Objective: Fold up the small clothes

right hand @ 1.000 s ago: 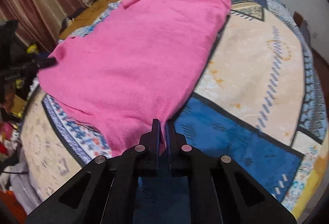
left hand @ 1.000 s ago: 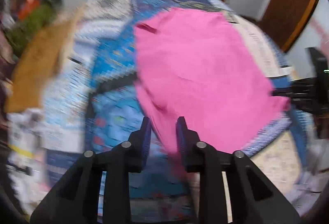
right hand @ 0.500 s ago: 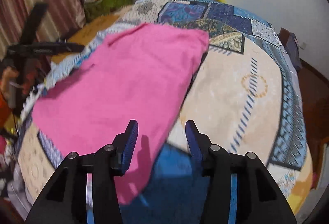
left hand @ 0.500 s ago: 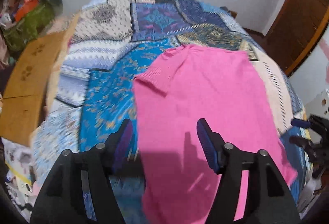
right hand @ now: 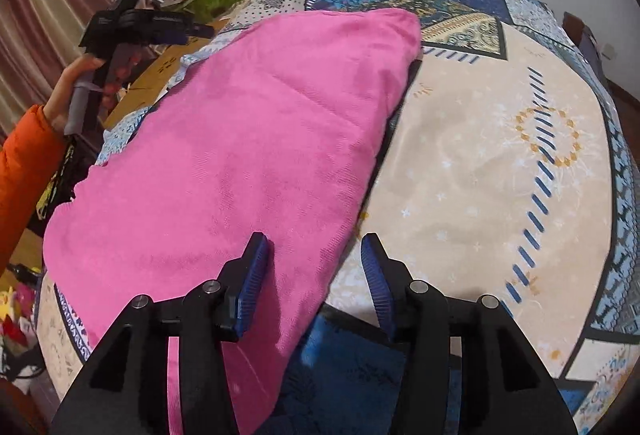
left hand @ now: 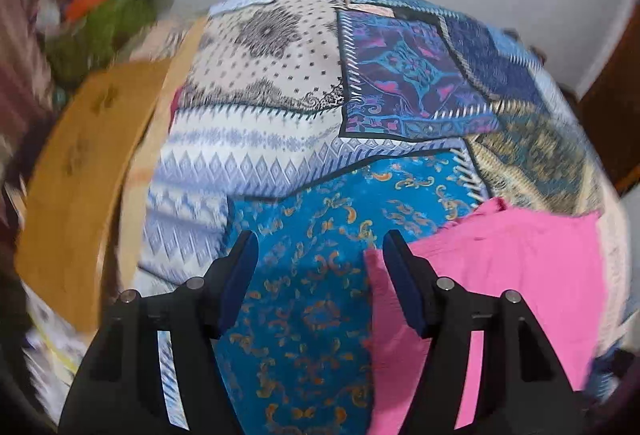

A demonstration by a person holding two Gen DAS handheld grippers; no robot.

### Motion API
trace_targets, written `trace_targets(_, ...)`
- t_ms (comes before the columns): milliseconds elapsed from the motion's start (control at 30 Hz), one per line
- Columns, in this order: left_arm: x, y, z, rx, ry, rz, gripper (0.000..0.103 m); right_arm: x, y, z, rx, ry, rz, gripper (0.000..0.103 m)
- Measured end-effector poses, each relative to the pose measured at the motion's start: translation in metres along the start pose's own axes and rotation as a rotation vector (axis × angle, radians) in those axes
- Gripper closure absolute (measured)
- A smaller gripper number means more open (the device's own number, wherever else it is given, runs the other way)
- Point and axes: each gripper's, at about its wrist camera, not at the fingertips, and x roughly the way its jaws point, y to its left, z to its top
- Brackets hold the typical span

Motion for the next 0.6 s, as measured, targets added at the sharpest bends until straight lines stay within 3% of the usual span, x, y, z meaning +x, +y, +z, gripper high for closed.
trace_targets(100, -0.022, 0.007, -0.021, -0.019, -0.001, -0.061, 0.039, -0.013, 0.003, -0.005, -0.001, -0.011, -0.029, 0.058)
trace_targets(367, -0.100, -0.005, -0.117, 0.108, 0.006, -0.091, 0.039, -0.060, 0.024, -0.019, -0.044, -0.058, -0.062, 0.058)
trace_targets(467, -0.127, -0.006, -0.148, 0.108, 0.006, -0.116, 0.039, -0.075, 0.036, -0.026, -0.051, -0.076, -0.072, 0.048)
trace_targets(600, -0.157, -0.011, -0.183, 0.131, -0.015, -0.124, 0.037, -0.091, 0.053, -0.036, -0.093, -0.097, -0.081, 0.046)
